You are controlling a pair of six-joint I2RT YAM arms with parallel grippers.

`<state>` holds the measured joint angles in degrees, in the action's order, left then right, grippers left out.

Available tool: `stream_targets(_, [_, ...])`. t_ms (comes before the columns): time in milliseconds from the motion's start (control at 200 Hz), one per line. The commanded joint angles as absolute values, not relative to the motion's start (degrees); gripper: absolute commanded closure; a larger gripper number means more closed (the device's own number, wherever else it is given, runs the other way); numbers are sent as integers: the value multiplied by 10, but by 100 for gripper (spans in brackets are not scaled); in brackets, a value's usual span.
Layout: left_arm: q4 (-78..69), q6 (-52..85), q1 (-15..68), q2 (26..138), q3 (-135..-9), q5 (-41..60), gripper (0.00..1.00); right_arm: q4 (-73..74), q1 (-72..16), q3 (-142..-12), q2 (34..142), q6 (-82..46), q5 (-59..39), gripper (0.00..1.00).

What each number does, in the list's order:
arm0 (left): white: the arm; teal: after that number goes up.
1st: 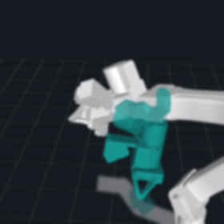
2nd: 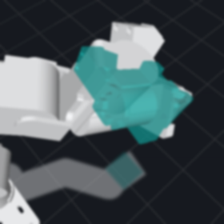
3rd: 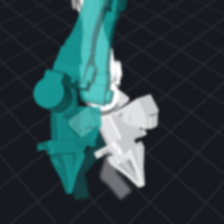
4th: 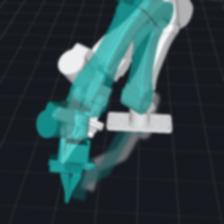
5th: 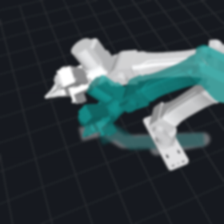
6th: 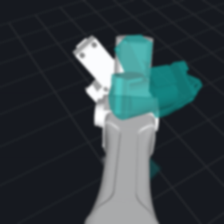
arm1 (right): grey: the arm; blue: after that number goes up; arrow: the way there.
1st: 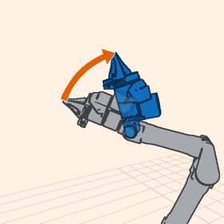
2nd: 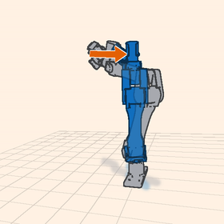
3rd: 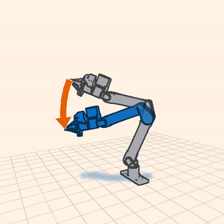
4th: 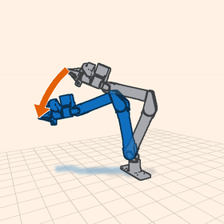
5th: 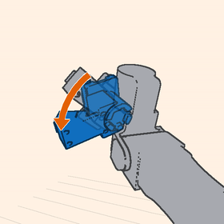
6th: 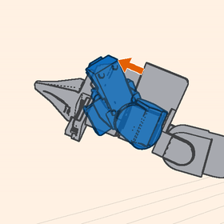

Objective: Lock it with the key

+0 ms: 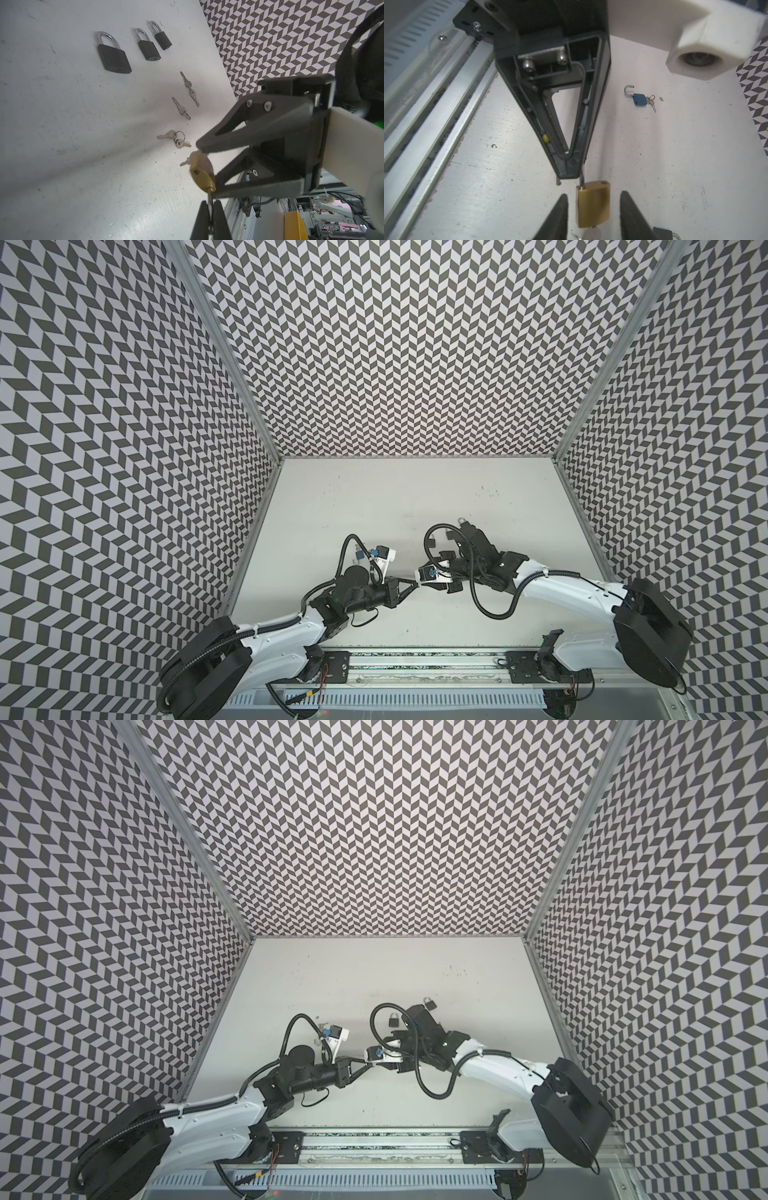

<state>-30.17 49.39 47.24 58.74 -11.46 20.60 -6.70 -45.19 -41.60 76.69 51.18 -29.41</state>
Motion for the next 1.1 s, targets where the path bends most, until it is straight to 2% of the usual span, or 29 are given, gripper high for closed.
stream_targets(0, [-233, 460, 473, 530, -147, 163, 100, 8, -450, -416, 730, 409, -300, 34])
stream_targets(60, [-198, 449, 467, 491, -154, 151, 100, 49, -450, -418, 713, 326, -303, 20])
stream_targets(225, [-99, 416, 425, 404, -189, 149, 100, 142, -449, -433, 680, 71, -278, 0])
stream_targets(406, [-46, 378, 382, 369, -230, 180, 100, 159, -449, -454, 639, -70, -260, 1])
stream_targets(511, [-29, 347, 381, 373, -265, 195, 100, 202, -446, -418, 618, -119, -240, 1])
stream_targets(646, [-23, 313, 381, 379, -305, 227, 100, 153, -430, -426, 594, -136, -247, 1])
stream_targets(701, [-27, 301, 381, 381, -317, 248, 100, 136, -417, -433, 586, -136, -273, 0])
stream_targets(861, [-84, 297, 381, 385, -329, 333, 100, 114, -394, -457, 579, -107, -423, 10])
stream_targets(931, [-121, 305, 381, 388, -332, 374, 100, 115, -394, -465, 575, -86, -475, 5])
stream_targets(1091, [-177, 324, 387, 395, -347, 434, 100, 128, -395, -475, 559, -54, -514, 6])
